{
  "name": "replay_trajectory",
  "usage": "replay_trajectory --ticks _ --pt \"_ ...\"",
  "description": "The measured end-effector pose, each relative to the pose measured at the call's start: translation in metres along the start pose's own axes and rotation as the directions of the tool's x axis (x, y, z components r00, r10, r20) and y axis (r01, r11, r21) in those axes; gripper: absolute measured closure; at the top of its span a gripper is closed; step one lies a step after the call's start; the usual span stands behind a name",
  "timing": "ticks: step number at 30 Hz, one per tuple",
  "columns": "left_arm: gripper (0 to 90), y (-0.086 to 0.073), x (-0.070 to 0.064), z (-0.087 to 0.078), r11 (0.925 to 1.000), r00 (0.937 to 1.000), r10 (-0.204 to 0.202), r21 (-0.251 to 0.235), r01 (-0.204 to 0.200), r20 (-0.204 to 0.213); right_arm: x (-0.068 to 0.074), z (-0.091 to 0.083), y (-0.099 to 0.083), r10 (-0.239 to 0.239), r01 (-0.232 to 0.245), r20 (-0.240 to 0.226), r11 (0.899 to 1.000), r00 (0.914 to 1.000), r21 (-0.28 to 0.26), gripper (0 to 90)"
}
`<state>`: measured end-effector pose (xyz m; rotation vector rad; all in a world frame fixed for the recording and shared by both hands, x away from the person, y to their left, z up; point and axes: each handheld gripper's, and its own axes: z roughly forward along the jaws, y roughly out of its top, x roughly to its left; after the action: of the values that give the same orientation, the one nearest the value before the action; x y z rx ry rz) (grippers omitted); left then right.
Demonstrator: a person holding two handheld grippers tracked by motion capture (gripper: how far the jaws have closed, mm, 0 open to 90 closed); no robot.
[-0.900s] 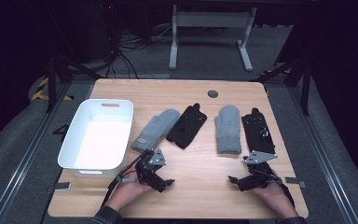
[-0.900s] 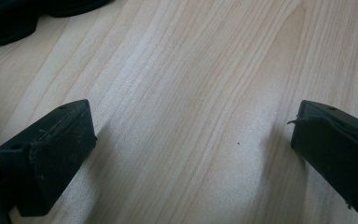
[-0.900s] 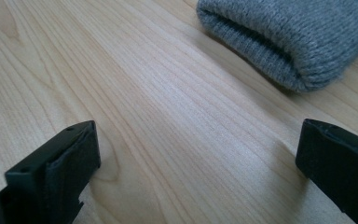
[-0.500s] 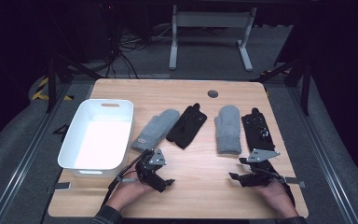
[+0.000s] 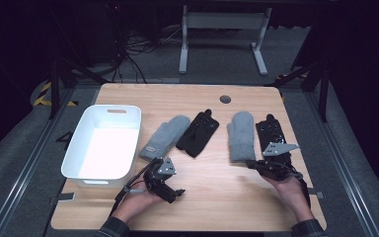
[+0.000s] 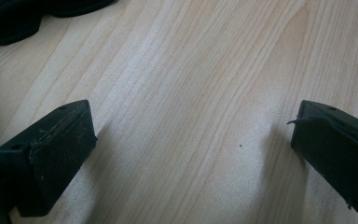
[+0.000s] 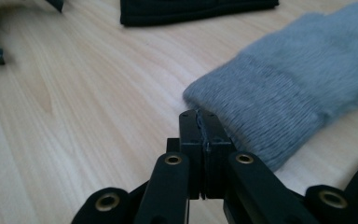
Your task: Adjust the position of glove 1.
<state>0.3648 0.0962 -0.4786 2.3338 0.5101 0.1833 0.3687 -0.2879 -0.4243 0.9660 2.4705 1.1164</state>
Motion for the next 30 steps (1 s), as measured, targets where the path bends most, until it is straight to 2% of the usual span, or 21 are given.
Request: replay_trajectory --ticks 6,8,17,23,26,30 --pt "0.2 0.0 0.0 0.0 1.0 1.0 0.0 0.001 0.0 0.001 -0.012 0.005 0.01 0.016 -0.016 0.014 1.0 0.9998 -0.023 89.9" --pt "0.2 0.0 0.0 0.0 1.0 1.0 0.001 0.001 -0.001 0.001 -0.02 0.008 0.013 0.031 -0.031 0.019 0.999 0.9993 -0.026 89.9" --pt "0.2 0.0 0.0 0.0 1.0 1.0 0.0 0.001 0.0 0.001 -0.042 0.019 0.014 0.063 -0.061 0.064 0.998 0.996 -0.024 89.9" --pt "0.2 0.0 0.0 0.0 1.0 1.0 0.0 0.001 0.0 0.002 -0.05 0.028 0.012 0.072 -0.072 0.078 0.997 0.9943 0.0 89.9" --pt "0.2 0.0 0.0 0.0 1.0 1.0 0.0 0.001 0.0 0.002 -0.05 0.034 0.009 0.075 -0.078 0.084 0.997 0.9936 0.026 90.0" --pt "0.2 0.0 0.0 0.0 1.0 1.0 0.0 0.002 0.0 0.002 -0.049 0.036 0.008 0.08 -0.082 0.085 0.996 0.9932 0.029 90.0"
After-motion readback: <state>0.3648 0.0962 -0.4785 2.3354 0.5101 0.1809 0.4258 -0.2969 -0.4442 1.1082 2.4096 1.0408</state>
